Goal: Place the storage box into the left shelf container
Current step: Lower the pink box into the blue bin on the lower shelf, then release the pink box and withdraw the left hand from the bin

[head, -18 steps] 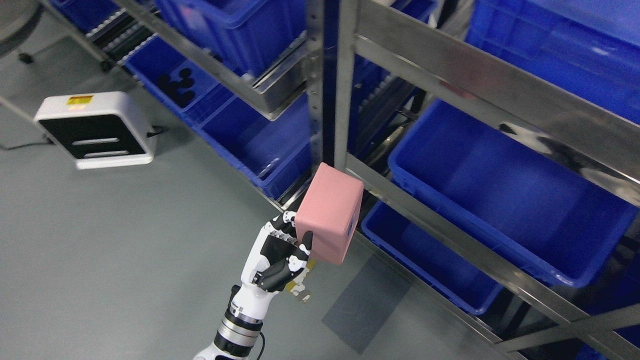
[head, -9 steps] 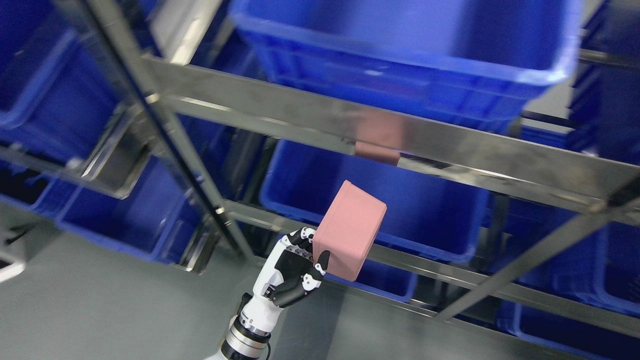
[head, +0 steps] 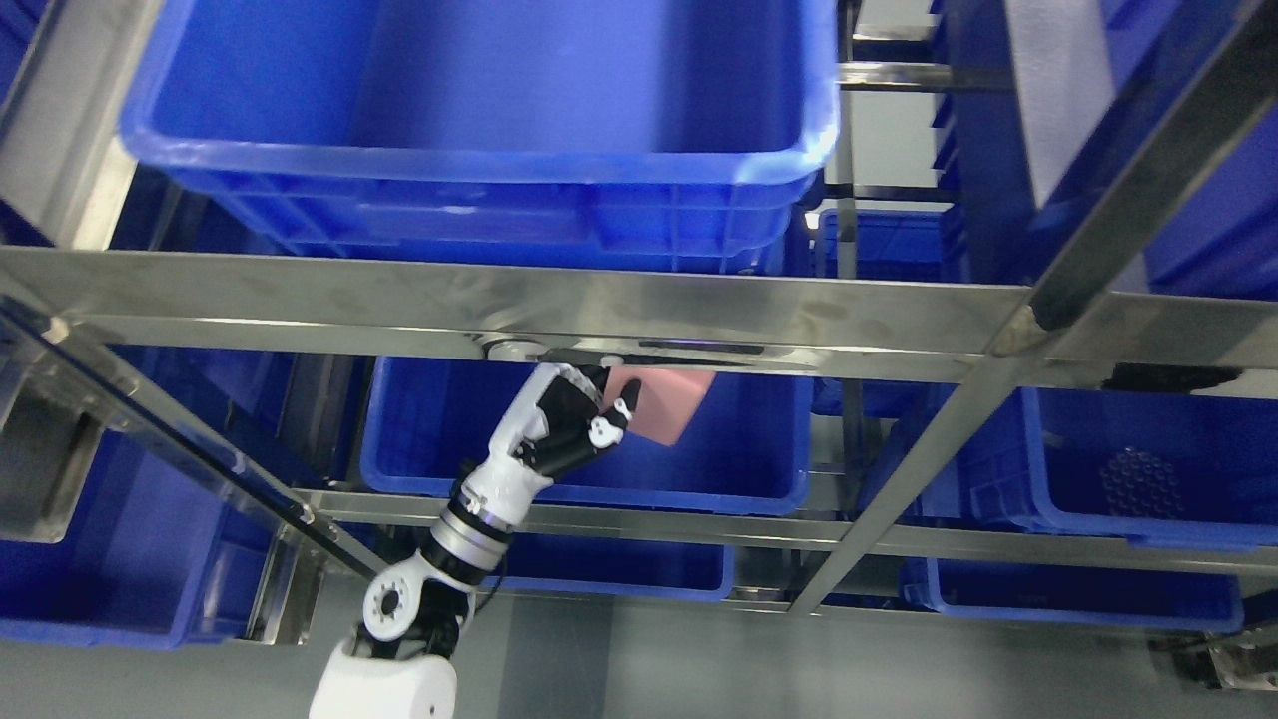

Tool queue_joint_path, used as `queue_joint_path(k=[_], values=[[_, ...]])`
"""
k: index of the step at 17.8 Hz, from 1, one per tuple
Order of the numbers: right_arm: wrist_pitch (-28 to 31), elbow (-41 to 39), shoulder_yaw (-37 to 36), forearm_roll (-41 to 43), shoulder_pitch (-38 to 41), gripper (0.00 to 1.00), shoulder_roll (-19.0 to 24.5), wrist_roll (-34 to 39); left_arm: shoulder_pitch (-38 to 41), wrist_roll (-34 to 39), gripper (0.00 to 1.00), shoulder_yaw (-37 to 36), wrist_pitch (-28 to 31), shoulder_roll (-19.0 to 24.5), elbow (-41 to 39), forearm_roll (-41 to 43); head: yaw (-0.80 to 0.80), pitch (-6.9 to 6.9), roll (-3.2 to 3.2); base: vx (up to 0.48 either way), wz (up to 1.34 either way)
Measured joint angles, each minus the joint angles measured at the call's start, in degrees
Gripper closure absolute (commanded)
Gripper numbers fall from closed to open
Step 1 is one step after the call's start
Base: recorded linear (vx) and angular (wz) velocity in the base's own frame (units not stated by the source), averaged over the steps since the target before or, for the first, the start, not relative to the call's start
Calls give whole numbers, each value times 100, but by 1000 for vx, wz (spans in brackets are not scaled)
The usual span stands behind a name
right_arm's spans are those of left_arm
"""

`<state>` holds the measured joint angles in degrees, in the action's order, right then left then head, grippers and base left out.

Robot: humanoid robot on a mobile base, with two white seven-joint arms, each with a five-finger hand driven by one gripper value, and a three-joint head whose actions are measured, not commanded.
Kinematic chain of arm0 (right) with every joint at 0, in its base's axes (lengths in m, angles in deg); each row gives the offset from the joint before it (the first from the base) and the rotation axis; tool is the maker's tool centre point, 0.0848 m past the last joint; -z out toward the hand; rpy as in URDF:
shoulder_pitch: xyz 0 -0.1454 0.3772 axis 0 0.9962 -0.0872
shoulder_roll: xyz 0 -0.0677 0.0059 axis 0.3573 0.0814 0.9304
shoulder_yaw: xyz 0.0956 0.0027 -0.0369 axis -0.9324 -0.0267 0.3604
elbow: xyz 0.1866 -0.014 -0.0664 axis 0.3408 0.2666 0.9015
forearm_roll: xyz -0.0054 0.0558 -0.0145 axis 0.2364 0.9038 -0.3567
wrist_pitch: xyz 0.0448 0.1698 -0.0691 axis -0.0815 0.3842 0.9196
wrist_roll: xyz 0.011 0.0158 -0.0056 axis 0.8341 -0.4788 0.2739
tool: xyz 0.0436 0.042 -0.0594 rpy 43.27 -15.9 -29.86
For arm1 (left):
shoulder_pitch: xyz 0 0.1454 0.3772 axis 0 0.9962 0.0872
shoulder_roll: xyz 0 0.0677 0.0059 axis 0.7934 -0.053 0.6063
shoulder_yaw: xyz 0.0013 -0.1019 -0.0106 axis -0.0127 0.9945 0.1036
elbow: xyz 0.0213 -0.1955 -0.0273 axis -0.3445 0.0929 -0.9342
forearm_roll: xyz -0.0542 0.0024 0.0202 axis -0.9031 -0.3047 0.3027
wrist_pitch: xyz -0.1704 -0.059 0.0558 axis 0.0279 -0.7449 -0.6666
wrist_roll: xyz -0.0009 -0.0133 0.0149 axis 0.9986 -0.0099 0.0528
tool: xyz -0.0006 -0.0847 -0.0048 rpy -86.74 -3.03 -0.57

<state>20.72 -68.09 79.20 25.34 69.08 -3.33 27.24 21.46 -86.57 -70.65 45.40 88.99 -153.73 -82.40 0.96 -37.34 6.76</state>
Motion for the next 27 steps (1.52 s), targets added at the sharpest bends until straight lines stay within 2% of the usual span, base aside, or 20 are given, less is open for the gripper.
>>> queue_joint_path(k=[4, 9, 10, 14, 16, 19, 21, 24, 27], values=[[0, 0, 0, 0, -1, 0, 0, 0, -524, -406, 91, 280, -428, 56, 697, 1175, 0, 1, 0, 14, -134], [0, 0, 0, 0, -1, 0, 0, 0, -794, -493, 55, 506, -1032, 30, 1402, 2193, 0, 1, 0, 0, -1], [0, 0, 0, 0, -1, 0, 0, 0, -824, -495, 51, 544, -1055, 25, 1508, 2301, 0, 1, 0, -6, 34], [0, 0, 0, 0, -1, 0, 0, 0, -884, -480, 14, 674, -1105, 11, 1722, 2558, 0, 1, 0, -2, 25], [0, 0, 0, 0, -1, 0, 0, 0, -888, -392, 1, 732, -1118, 6, 1698, 2612, 0, 1, 0, 0, 0], [0, 0, 0, 0, -1, 0, 0, 0, -829, 250, 0, 803, -1021, -1, 1540, 2502, 0, 1, 0, 0, 0], [0, 0, 0, 0, -1, 0, 0, 0, -695, 1108, 0, 841, -862, -4, 1325, 2248, 0, 1, 0, 0, 0], [0, 0, 0, 0, -2, 0, 0, 0, -248, 2307, 0, 842, -742, -8, 844, 2020, 0, 1, 0, 0, 0], [0, 0, 0, 0, -1, 0, 0, 0, 281, 2945, 0, 777, -865, -10, 322, 1887, 0, 1, 0, 0, 0]])
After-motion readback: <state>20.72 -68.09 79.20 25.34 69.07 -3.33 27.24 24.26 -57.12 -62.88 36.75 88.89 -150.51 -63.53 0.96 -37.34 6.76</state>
